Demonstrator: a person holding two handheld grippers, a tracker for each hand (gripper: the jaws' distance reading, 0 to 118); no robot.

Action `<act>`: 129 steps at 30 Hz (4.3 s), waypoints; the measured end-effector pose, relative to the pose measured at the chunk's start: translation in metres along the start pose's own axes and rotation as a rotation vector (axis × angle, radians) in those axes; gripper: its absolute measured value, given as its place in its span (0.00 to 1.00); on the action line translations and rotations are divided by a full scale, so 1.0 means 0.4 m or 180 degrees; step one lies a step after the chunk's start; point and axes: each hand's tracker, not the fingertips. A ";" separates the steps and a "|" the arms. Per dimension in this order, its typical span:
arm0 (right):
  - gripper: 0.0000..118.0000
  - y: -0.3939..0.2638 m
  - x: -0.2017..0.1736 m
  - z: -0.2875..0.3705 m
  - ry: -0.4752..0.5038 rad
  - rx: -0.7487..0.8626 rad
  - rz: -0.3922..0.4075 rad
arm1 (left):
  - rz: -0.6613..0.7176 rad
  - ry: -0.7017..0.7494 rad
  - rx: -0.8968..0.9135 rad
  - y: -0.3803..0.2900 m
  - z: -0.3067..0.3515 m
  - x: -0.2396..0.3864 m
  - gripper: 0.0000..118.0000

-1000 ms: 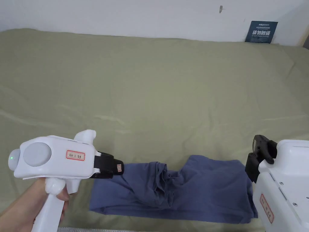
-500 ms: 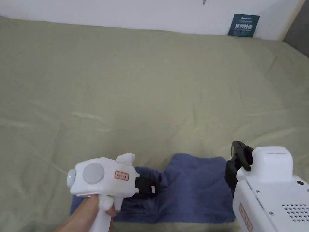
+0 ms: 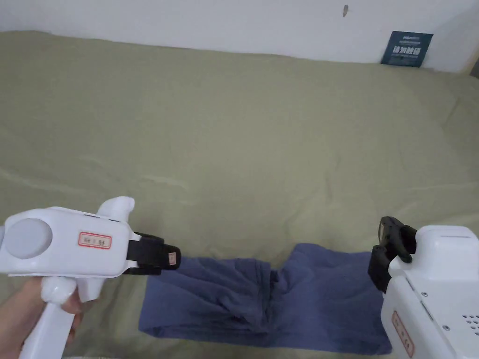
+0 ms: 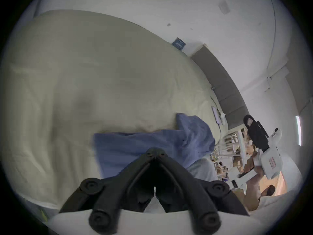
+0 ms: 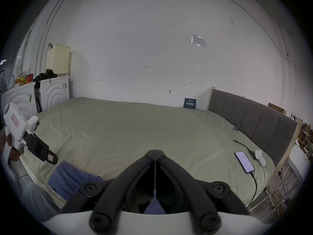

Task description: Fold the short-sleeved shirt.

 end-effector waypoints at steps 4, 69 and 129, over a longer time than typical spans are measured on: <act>0.01 0.003 -0.021 -0.004 0.0029 -0.0003 0.0052 | 0.0323 0.0031 -0.0056 -0.039 0.017 -0.098 0.01; 0.01 0.030 -0.046 -0.021 -0.0170 0.0358 -0.0012 | -0.0615 0.0782 -0.0303 0.034 -0.112 0.299 0.13; 0.01 -0.370 -0.131 -0.474 0.3540 -0.2792 -0.2700 | 0.0565 -0.0650 -0.0103 -0.047 -0.008 -0.223 0.98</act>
